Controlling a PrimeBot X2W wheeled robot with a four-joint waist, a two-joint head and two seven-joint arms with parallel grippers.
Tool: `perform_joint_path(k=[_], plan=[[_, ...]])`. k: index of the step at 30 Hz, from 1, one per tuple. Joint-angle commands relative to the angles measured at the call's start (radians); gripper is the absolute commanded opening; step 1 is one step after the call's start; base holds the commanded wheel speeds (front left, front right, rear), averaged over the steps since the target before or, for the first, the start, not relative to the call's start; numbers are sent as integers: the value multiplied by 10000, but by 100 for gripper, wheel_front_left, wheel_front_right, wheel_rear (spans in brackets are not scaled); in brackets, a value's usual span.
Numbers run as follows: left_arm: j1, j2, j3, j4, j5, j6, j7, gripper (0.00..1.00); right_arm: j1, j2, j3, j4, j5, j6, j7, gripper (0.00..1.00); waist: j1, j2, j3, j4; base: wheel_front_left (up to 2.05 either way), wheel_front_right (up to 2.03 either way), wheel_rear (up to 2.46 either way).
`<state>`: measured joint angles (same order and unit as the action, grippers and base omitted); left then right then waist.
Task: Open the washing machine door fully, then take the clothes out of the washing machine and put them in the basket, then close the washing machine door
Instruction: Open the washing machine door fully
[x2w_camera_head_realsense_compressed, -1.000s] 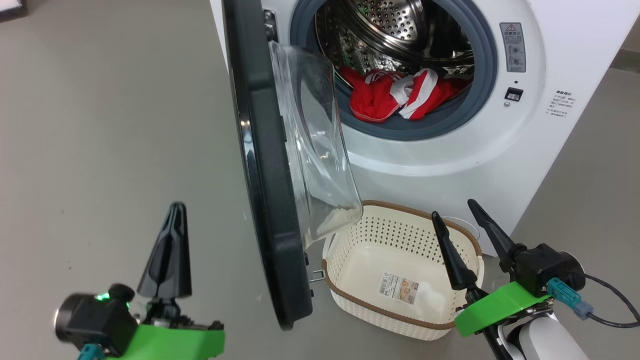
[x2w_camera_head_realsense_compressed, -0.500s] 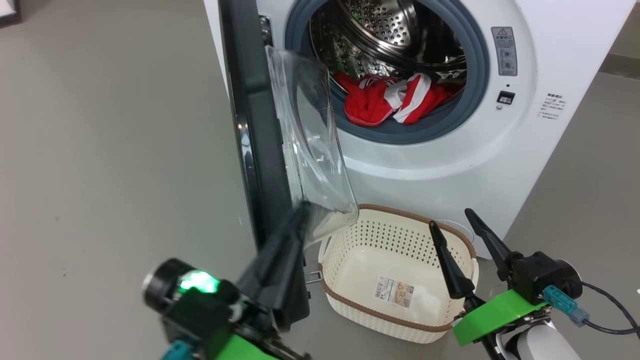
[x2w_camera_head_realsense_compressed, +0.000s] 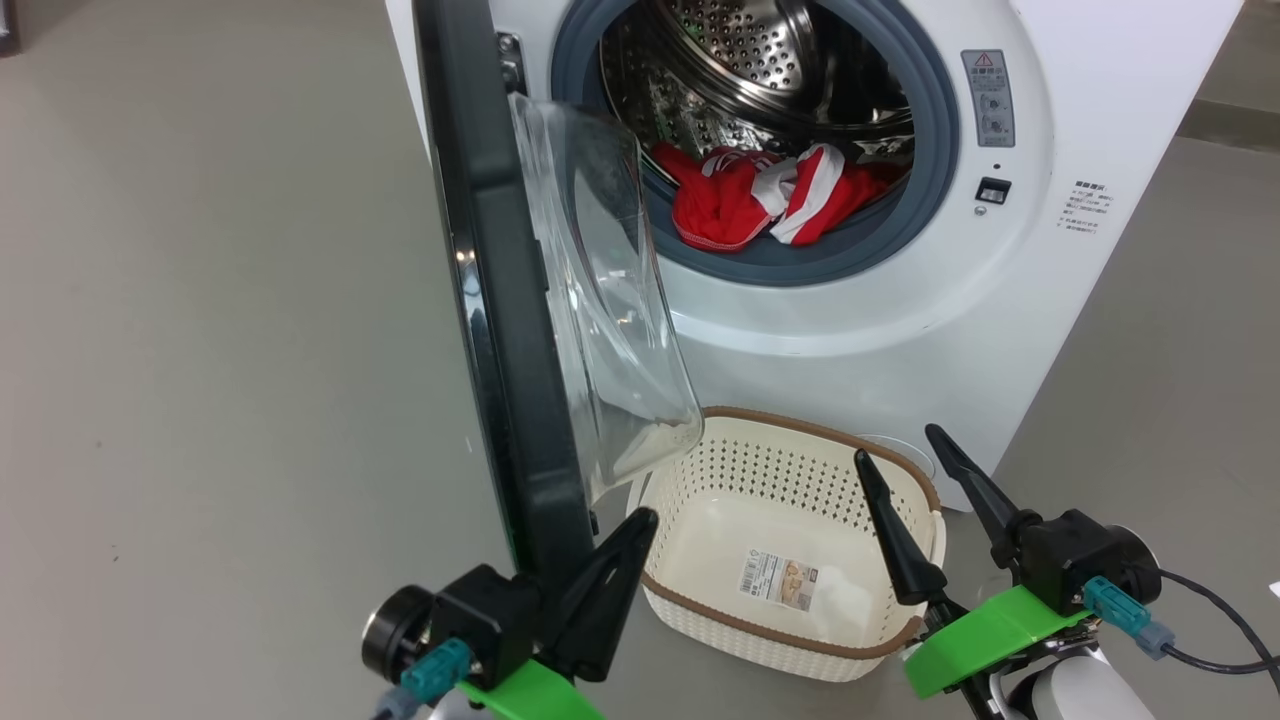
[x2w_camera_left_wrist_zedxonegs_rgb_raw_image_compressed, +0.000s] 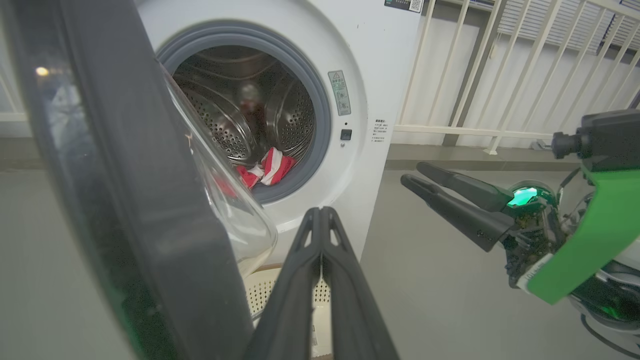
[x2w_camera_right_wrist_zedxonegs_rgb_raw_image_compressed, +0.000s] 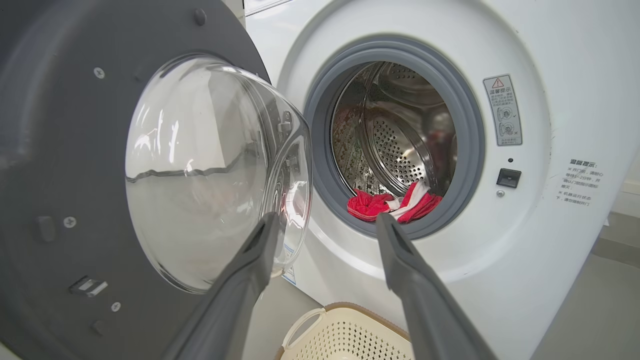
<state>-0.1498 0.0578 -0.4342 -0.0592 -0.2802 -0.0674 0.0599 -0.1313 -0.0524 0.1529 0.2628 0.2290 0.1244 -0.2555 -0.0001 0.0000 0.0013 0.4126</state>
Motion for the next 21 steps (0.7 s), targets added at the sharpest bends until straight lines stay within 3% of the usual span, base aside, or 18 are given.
perform_joint_path(k=[1, 11, 21], plan=[[-357, 48, 409, 37, -221, 67, -22, 0, -142, 22, 190, -230, -26, 63, -63, 100, 1, 0, 28, 3, 0, 0, 0], [-998, 162, 1003, 1442, -230, 610, -268, 0, -136, 22, 130, -163, -119, 63, -63, 100, 1, 0, 97, 132, 0, 0, 0], [-513, 441, 1490, 1062, -87, 1395, -347, 0, -5, 22, 58, -134, -91, 63, -63, 100, 1, 0, 41, 656, 0, 0, 0]])
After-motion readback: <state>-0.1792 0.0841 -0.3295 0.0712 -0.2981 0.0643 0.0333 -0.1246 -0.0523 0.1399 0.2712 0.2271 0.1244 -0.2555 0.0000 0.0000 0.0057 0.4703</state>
